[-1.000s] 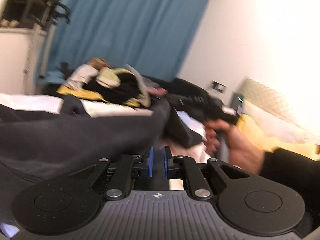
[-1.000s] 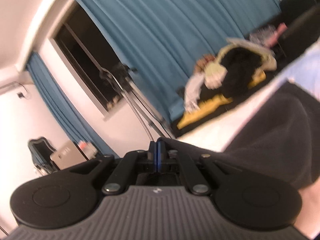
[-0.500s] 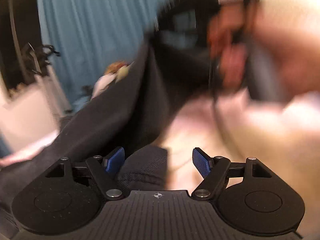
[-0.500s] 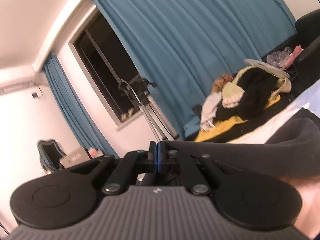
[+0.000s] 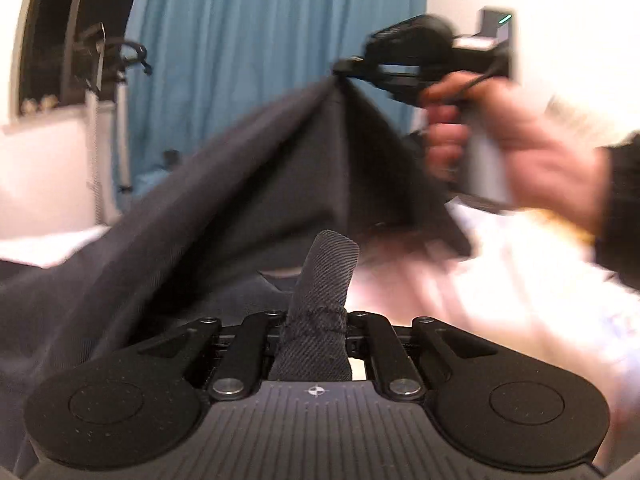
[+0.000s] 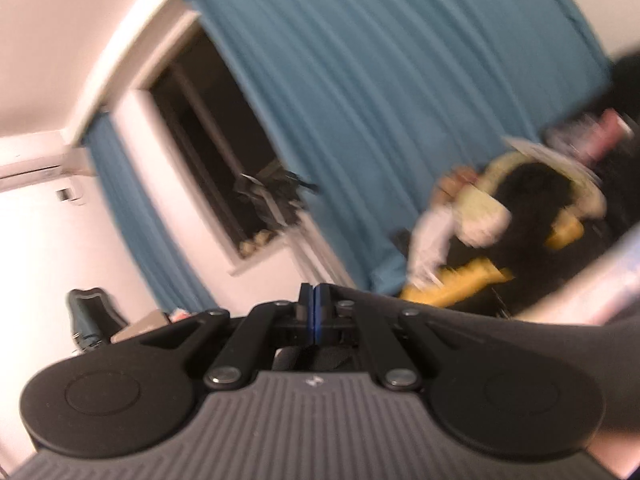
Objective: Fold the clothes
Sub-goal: 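Lower the lifted leg onto the sweatpants with the right gripper and release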
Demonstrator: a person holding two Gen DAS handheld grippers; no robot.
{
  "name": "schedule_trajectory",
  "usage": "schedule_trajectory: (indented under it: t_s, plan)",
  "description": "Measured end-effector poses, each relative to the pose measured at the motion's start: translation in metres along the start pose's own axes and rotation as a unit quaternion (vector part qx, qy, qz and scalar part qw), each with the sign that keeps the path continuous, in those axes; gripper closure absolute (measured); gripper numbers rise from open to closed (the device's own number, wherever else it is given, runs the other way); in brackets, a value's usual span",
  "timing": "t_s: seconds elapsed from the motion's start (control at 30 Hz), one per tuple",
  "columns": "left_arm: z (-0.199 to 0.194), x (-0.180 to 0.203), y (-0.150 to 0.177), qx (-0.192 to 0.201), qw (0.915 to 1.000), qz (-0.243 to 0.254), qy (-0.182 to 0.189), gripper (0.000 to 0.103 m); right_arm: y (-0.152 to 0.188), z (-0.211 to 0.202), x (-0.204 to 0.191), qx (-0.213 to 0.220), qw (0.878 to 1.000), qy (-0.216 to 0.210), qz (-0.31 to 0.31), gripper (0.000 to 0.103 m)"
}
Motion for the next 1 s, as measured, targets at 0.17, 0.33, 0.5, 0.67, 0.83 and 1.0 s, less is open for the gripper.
schedule_trajectory:
  t_s: [0.17, 0.33, 0.5, 0.67, 0.83, 1.0]
  plan:
    - [-0.035, -0.002, 0.025, -0.025, 0.9928, 0.044, 0.108, 0.091, -0.005, 0.06, -0.028, -0.05, 0.998, 0.01, -0.04, 0.102]
    - [-0.029, -0.002, 0.043, -0.045, 0.9896, 0.049, 0.128, 0.09, 0.045, 0.092, -0.021, -0.152, 0.983, 0.055, -0.082, 0.091]
    - [-0.025, -0.007, 0.041, -0.038, 0.9904, 0.051, 0.123, 0.087, 0.097, 0.054, -0.019, -0.208, 0.968, 0.076, -0.119, 0.058]
    - [-0.036, -0.021, 0.034, -0.017, 0.9943, 0.032, 0.1, 0.058, 0.143, -0.007, -0.005, -0.21, 0.972, 0.084, -0.064, 0.054]
    - [-0.066, -0.033, 0.01, 0.049, 0.9933, -0.005, 0.104, 0.021, 0.203, -0.006, 0.02, -0.274, 0.956, 0.105, 0.002, 0.055]
    - [-0.063, -0.084, -0.002, 0.071, 0.9894, -0.111, 0.059, 0.02, 0.245, 0.025, 0.029, -0.293, 0.951, 0.098, -0.001, 0.056]
Point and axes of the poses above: each gripper's, at about its wrist camera, not at the fingertips, and z roughly the way its jaws point, x to its right, y to its underside, the point moved 8 cm from there along z, roughly the way its jaws point, and after that the axes turned 5 degrees about -y, right-handed, at the moved point
